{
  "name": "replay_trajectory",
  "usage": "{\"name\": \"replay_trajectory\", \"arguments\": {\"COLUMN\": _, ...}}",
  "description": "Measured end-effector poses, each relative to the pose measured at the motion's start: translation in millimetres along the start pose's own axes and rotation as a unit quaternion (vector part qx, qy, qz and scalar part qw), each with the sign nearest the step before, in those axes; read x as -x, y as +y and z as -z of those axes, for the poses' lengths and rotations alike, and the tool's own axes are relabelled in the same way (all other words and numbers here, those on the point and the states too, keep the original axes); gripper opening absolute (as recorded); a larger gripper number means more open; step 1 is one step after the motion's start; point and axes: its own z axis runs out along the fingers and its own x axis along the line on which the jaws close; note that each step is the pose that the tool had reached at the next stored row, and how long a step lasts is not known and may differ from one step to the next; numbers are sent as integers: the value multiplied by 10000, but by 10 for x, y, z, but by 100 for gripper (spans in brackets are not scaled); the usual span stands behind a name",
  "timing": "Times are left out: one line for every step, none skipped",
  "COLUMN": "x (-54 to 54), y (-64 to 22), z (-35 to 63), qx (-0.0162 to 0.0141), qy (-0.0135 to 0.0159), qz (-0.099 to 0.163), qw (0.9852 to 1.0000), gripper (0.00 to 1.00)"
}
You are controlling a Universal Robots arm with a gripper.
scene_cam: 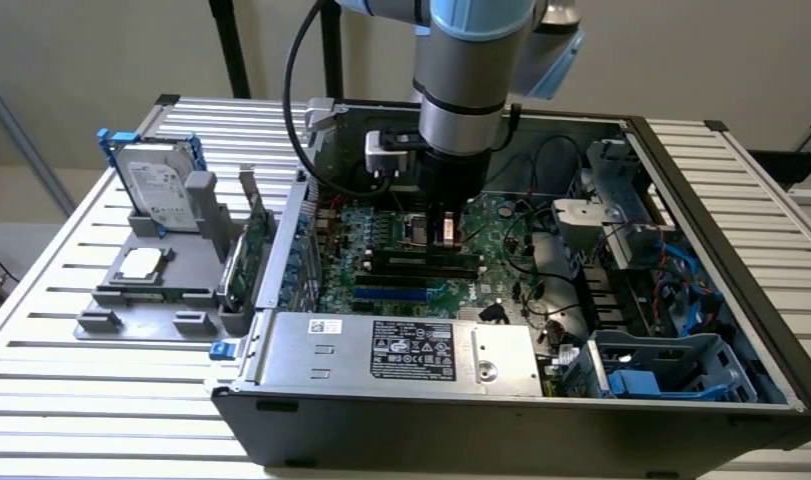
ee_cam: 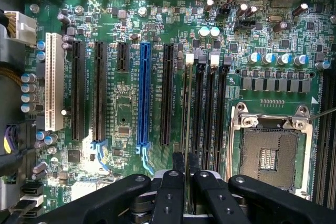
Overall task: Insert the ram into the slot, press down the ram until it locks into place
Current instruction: 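Insert the ram into the slot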
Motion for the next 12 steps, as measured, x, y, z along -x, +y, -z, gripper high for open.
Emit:
{"name": "replay_trajectory", "arguments": {"x": 2, "y": 0, "z": -1, "qx": -2, "qy": -1, "qz": -1, "qw": 10000, "gripper": 14}}
{"name": "replay_trajectory", "arguments": {"x": 4, "y": 0, "z": -2, "qx": -3, "qy": -1, "qz": -2, "qw": 10000, "gripper": 14}}
{"name": "replay_trajectory", "arguments": {"x": 6, "y": 0, "z": -2, "qx": -4, "qy": 0, "qz": -2, "qw": 10000, "gripper": 14}}
{"name": "replay_trajectory", "arguments": {"x": 8, "y": 0, "z": -2, "qx": -6, "qy": 0, "qz": -3, "qw": 10000, "gripper": 14}}
{"name": "replay_trajectory", "arguments": {"x": 9, "y": 0, "z": -4, "qx": -8, "qy": 0, "qz": -3, "qw": 10000, "gripper": 14}}
{"name": "replay_trajectory", "arguments": {"x": 10, "y": 0, "z": -5, "qx": -10, "qy": 0, "qz": -3, "qw": 10000, "gripper": 14}}
{"name": "replay_trajectory", "arguments": {"x": 11, "y": 0, "z": -6, "qx": -12, "qy": 1, "qz": -3, "qw": 10000, "gripper": 14}}
{"name": "replay_trajectory", "arguments": {"x": 11, "y": 0, "z": -8, "qx": -15, "qy": 1, "qz": -3, "qw": 10000, "gripper": 14}}
{"name": "replay_trajectory", "arguments": {"x": 11, "y": 0, "z": -10, "qx": -18, "qy": 1, "qz": -4, "qw": 10000, "gripper": 14}}
{"name": "replay_trajectory", "arguments": {"x": 11, "y": 0, "z": -12, "qx": -21, "qy": 1, "qz": -3, "qw": 10000, "gripper": 14}}
{"name": "replay_trajectory", "arguments": {"x": 11, "y": 0, "z": -15, "qx": -24, "qy": 1, "qz": -4, "qw": 10000, "gripper": 14}}
{"name": "replay_trajectory", "arguments": {"x": 12, "y": 0, "z": -18, "qx": -27, "qy": 0, "qz": -4, "qw": 10000, "gripper": 14}}
